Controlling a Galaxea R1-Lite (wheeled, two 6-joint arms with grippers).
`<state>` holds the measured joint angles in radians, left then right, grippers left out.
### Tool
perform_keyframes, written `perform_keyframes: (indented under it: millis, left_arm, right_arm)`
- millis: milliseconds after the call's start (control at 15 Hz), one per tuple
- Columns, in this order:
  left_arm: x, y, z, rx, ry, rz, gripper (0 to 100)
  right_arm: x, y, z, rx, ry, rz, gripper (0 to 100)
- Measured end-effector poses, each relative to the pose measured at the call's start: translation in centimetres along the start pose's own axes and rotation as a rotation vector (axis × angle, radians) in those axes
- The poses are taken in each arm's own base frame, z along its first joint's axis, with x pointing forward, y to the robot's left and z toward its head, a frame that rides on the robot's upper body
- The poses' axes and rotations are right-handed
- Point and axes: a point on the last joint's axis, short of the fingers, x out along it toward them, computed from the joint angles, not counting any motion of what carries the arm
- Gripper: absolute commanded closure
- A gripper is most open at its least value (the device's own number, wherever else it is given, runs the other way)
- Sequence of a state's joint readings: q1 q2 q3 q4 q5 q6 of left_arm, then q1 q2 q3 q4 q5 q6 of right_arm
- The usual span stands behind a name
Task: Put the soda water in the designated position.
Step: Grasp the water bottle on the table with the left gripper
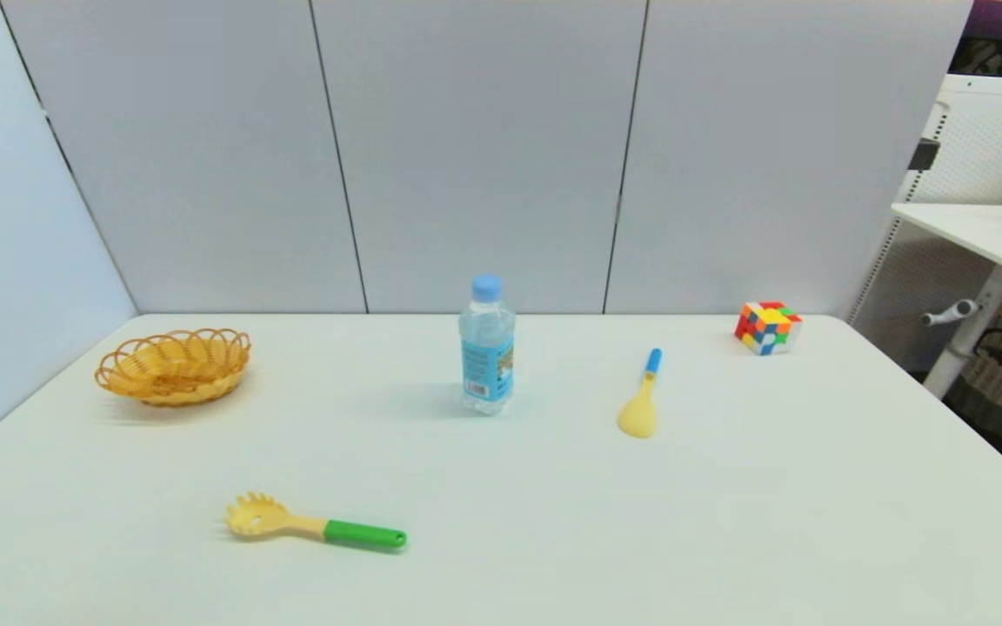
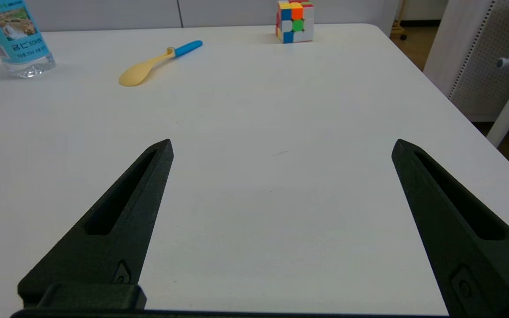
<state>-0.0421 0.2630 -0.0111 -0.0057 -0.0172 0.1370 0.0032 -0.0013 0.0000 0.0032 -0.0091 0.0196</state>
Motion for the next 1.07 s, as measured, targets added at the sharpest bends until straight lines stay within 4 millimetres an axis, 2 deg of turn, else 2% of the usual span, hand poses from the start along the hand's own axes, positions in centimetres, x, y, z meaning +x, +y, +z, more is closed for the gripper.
perform_keyframes:
  millis: [133, 200, 400, 600, 733, 867, 1067]
  left_arm:
    - [0.2, 0.3, 2.4, 0.004, 0.001, -0.010, 0]
    - [0.2, 0.6, 4.3, 0.008, -0.019, -0.012, 0]
    - [0.9, 1.4, 11.0, 0.045, -0.086, -0.028, 0]
    - [2.9, 2.0, 17.1, 0.080, -0.138, -0.080, 0]
    - [5.3, 2.0, 21.0, 0.097, -0.174, -0.127, 0]
    - [8.7, 1.5, 23.9, 0.108, -0.216, -0.175, 0]
    - [14.7, -1.1, 25.9, 0.104, -0.264, -0.278, 0]
  right_arm:
    - [0.0, 0.0, 0.0, 0.000, 0.000, -0.001, 0]
    - [0.0, 0.0, 0.0, 0.000, 0.000, 0.000, 0]
    - [0.0, 0.0, 0.0, 0.000, 0.000, 0.000, 0]
    - [0.0, 0.0, 0.0, 0.000, 0.000, 0.000, 0]
    - [0.0, 0.0, 0.0, 0.000, 0.000, 0.000, 0]
    - [0.0, 0.0, 0.0, 0.000, 0.000, 0.000, 0]
    - [0.0, 0.0, 0.0, 0.000, 0.000, 0.000, 0]
